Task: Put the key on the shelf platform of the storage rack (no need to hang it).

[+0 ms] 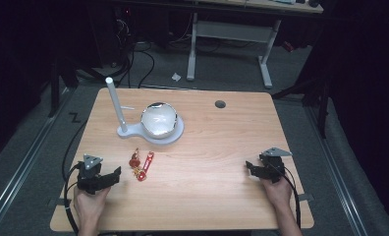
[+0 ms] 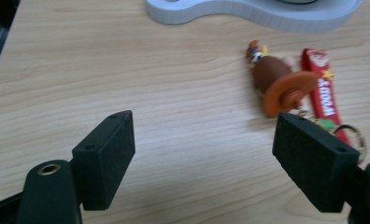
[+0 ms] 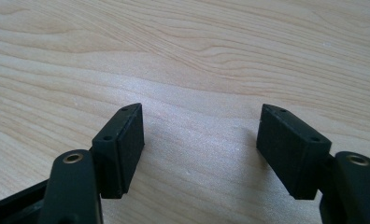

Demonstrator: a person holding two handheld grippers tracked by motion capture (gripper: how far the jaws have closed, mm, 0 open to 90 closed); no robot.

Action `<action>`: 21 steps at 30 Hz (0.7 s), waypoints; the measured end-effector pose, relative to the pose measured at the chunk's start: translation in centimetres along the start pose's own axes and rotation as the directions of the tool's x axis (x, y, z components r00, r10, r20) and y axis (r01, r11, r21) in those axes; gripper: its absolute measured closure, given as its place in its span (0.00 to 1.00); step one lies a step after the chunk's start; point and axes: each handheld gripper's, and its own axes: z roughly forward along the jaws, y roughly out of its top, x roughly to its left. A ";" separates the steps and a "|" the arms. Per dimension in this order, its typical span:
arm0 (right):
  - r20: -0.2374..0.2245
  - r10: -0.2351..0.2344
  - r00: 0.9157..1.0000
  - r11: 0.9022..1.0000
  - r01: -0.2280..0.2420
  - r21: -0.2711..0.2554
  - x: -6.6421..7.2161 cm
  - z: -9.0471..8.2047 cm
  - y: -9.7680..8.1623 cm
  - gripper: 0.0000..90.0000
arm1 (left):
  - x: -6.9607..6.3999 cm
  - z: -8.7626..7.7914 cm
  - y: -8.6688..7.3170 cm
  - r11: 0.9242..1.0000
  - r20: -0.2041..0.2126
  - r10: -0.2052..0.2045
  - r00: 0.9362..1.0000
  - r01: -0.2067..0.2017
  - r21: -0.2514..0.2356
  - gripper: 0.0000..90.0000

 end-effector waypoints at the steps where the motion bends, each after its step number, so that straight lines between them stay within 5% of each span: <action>1: 0.000 0.000 1.000 1.000 0.000 0.000 0.0 0.0 0.0 0.36 | -0.3 0.0 0.2 1.000 0.006 0.004 1.000 -0.004 -0.004 0.23; 12: 0.000 -0.003 1.000 1.000 0.003 0.000 0.0 0.0 0.0 0.36 | -4.0 1.3 2.3 0.997 0.086 0.063 0.994 -0.067 0.040 0.17; 21: -0.001 -0.004 1.000 1.000 0.004 0.000 0.0 0.0 0.0 0.36 | -5.2 2.9 3.1 0.993 0.113 0.073 0.991 -0.083 0.082 0.14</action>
